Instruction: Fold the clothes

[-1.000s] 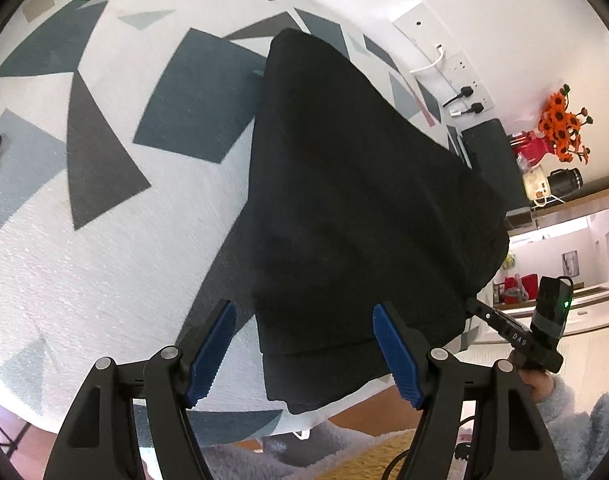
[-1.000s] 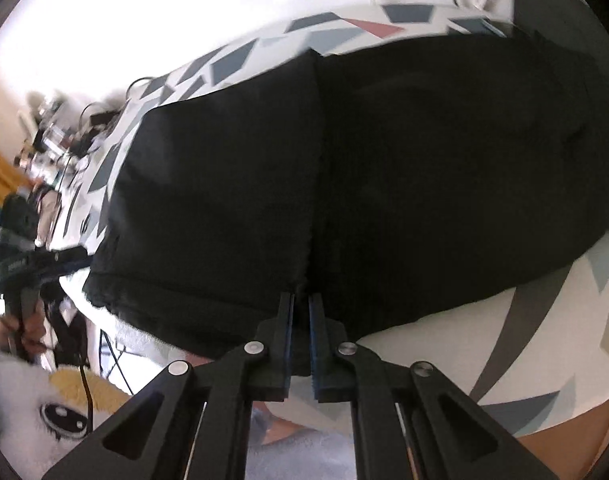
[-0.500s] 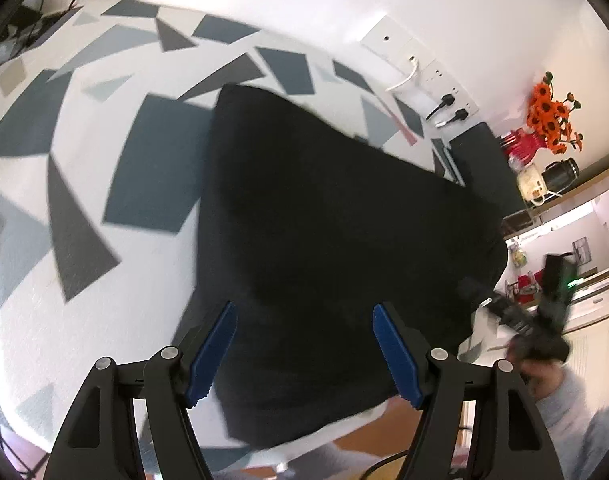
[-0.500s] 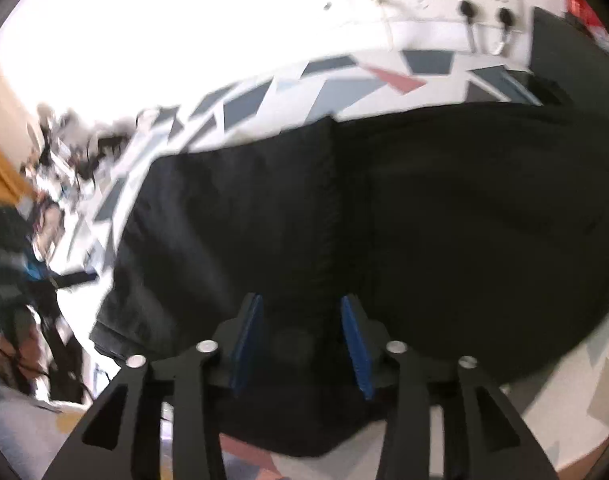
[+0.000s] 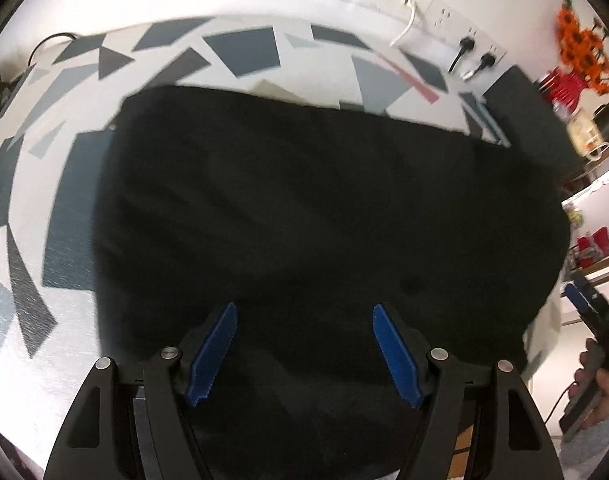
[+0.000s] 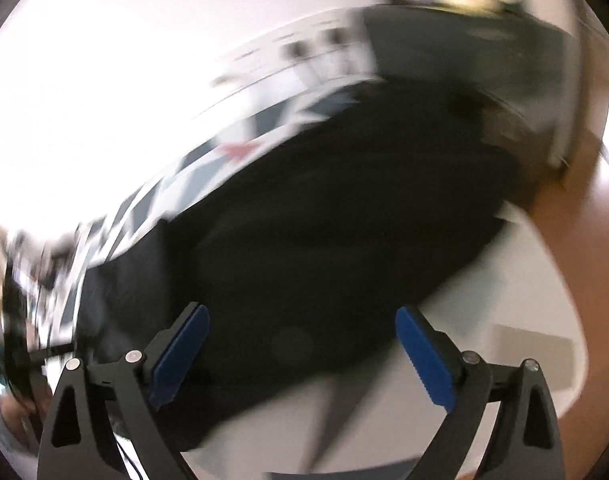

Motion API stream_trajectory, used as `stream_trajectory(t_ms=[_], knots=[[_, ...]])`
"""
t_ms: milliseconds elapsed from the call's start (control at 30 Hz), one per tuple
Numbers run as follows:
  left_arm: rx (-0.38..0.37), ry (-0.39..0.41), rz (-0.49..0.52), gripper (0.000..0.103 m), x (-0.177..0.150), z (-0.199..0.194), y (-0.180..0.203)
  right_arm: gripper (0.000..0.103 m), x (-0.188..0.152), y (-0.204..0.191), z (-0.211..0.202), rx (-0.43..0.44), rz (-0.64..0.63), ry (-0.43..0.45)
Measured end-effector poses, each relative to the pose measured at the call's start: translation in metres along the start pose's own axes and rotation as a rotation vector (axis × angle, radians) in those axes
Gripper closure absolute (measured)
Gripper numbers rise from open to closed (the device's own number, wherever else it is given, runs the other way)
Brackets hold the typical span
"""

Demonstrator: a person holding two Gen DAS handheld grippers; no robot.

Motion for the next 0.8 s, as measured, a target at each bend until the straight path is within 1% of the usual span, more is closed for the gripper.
stream_trajectory(t_ms=[100, 200, 267, 333, 433, 467, 633, 800], knots=[[0.084, -0.02, -0.023, 0.033, 0.0, 0.008, 0.009, 0.007, 0.014, 0.051, -0.001, -0.063, 0.108, 0.034], [0.128, -0.034, -0.044, 0.026, 0.001, 0.014, 0.012, 0.007, 0.032, 0.078, 0.008, -0.058, 0.163, 0.064], [0.15, -0.041, -0.052, 0.024, 0.002, 0.017, 0.013, 0.007, 0.045, 0.086, 0.018, -0.07, 0.149, 0.072], [0.168, -0.05, -0.061, 0.023, 0.002, 0.018, 0.014, 0.007, 0.058, 0.092, 0.025, -0.066, 0.132, 0.074], [0.179, -0.066, -0.065, 0.022, 0.002, 0.019, 0.013, 0.005, 0.066, 0.09, 0.04, -0.03, 0.117, 0.041], [0.182, -0.07, -0.067, 0.022, 0.002, 0.02, 0.012, 0.001, 0.066, 0.088, 0.041, -0.023, 0.104, 0.038], [0.184, -0.081, -0.109, 0.021, -0.001, 0.017, 0.008, 0.0, 0.064, 0.082, 0.047, -0.007, 0.053, 0.03], [0.19, -0.07, -0.119, 0.021, -0.005, 0.016, 0.004, 0.0, 0.066, 0.088, 0.047, 0.036, 0.08, 0.021]])
Point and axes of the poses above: each gripper's, at about its wrist camera, not at the fingertips, and z roughly the way its jaws point, y to its right, x to its top, the point moved 3 cm from there along z, roughly the way its jaws point, and after that the axes turned 4 degrees about z, right-handed, at the moved point
